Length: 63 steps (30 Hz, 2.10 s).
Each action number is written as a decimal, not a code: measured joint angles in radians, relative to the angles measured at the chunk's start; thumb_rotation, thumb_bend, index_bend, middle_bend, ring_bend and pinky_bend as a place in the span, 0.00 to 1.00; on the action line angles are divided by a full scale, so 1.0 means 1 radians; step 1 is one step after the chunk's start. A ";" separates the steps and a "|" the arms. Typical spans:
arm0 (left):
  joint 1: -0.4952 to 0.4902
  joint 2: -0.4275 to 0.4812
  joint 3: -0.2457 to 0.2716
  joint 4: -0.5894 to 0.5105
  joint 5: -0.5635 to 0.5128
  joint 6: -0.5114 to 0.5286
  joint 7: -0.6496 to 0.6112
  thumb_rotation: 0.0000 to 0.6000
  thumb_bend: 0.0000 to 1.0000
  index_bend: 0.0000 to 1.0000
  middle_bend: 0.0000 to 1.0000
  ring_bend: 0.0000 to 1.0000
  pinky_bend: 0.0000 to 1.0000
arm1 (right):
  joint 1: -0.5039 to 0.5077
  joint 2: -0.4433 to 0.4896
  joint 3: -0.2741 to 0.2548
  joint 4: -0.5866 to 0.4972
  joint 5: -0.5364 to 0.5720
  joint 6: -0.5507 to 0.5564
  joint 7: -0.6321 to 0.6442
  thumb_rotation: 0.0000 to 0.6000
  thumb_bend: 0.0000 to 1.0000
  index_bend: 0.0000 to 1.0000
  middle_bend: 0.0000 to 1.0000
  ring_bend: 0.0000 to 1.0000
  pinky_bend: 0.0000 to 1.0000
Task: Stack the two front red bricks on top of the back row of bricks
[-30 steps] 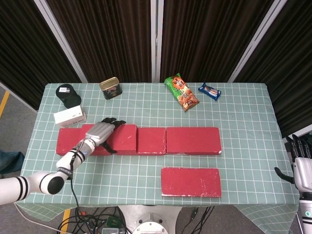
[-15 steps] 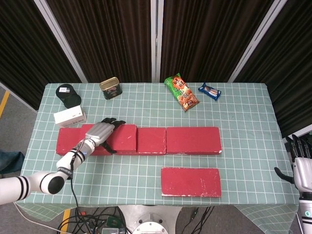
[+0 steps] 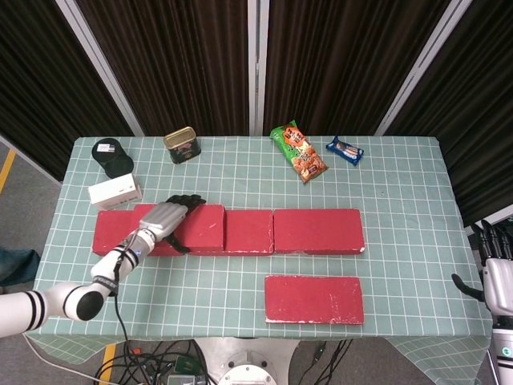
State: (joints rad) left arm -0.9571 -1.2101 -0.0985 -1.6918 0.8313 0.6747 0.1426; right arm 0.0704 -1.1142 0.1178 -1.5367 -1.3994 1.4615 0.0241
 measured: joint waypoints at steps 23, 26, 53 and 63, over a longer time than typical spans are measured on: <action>0.168 0.162 0.056 -0.195 0.153 0.280 0.051 1.00 0.02 0.05 0.00 0.00 0.00 | -0.025 0.094 -0.065 -0.171 -0.130 0.039 -0.063 1.00 0.07 0.00 0.00 0.00 0.00; 0.260 0.191 0.092 -0.222 0.209 0.415 0.064 1.00 0.02 0.05 0.00 0.00 0.00 | -0.028 0.122 -0.099 -0.240 -0.186 0.031 -0.107 1.00 0.03 0.00 0.00 0.00 0.00; 0.728 0.182 0.205 -0.003 0.529 0.752 -0.201 1.00 0.00 0.06 0.00 0.00 0.00 | 0.154 -0.061 -0.196 -0.411 -0.193 -0.399 -0.347 1.00 0.00 0.00 0.00 0.00 0.00; 0.753 0.176 0.176 0.028 0.539 0.731 -0.232 1.00 0.00 0.06 0.00 0.00 0.00 | 0.203 -0.141 -0.157 -0.393 -0.079 -0.449 -0.401 1.00 0.00 0.00 0.00 0.00 0.00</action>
State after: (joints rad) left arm -0.2045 -1.0337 0.0779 -1.6638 1.3704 1.4056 -0.0898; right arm 0.2737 -1.2552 -0.0390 -1.9293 -1.4787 1.0124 -0.3765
